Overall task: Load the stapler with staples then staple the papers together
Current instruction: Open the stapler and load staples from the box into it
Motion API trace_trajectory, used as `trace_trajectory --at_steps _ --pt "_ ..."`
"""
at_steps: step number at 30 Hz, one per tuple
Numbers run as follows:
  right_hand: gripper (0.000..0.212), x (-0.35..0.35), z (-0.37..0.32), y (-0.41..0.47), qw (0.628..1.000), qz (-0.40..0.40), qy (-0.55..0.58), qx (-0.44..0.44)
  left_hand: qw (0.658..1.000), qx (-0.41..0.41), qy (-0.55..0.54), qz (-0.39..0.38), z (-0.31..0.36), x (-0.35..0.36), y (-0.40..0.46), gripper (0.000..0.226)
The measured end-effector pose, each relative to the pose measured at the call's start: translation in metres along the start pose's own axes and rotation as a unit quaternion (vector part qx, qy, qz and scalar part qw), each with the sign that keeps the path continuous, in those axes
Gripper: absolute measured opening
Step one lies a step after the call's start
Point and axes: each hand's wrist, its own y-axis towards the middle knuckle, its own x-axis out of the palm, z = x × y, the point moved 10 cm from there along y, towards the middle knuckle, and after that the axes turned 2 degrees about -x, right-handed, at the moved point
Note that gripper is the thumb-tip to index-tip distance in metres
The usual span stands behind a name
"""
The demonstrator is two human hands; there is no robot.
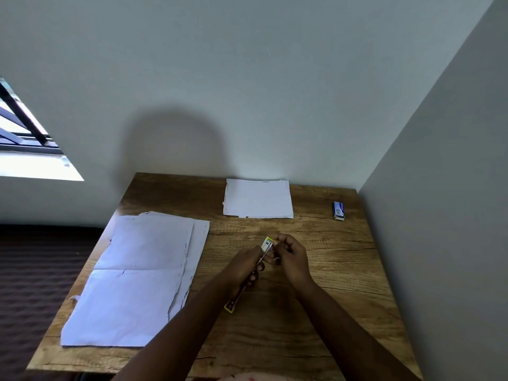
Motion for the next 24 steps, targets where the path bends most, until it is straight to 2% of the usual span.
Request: trace_trajectory --at_steps 3,7,10,16,24 --pt "0.022 0.001 -0.004 -0.001 1.0 -0.005 0.009 -0.006 1.0 -0.003 0.013 0.004 0.0 0.0 -0.002 0.044" --pt "0.018 0.007 -0.01 -0.003 0.999 -0.017 0.028 -0.021 0.997 -0.011 0.046 0.056 -0.001 -0.01 -0.004 0.067" --pt "0.017 0.011 -0.011 -0.003 0.999 -0.025 0.03 -0.028 0.997 -0.011 0.052 0.056 -0.002 -0.013 -0.004 0.07" --pt "0.014 0.008 -0.006 -0.004 0.999 -0.02 0.021 -0.036 0.999 -0.016 0.045 0.022 -0.002 -0.007 -0.006 0.064" --pt "0.011 0.0 0.003 0.001 1.0 0.005 0.015 -0.016 0.998 -0.017 -0.042 -0.047 -0.006 0.011 -0.004 0.036"
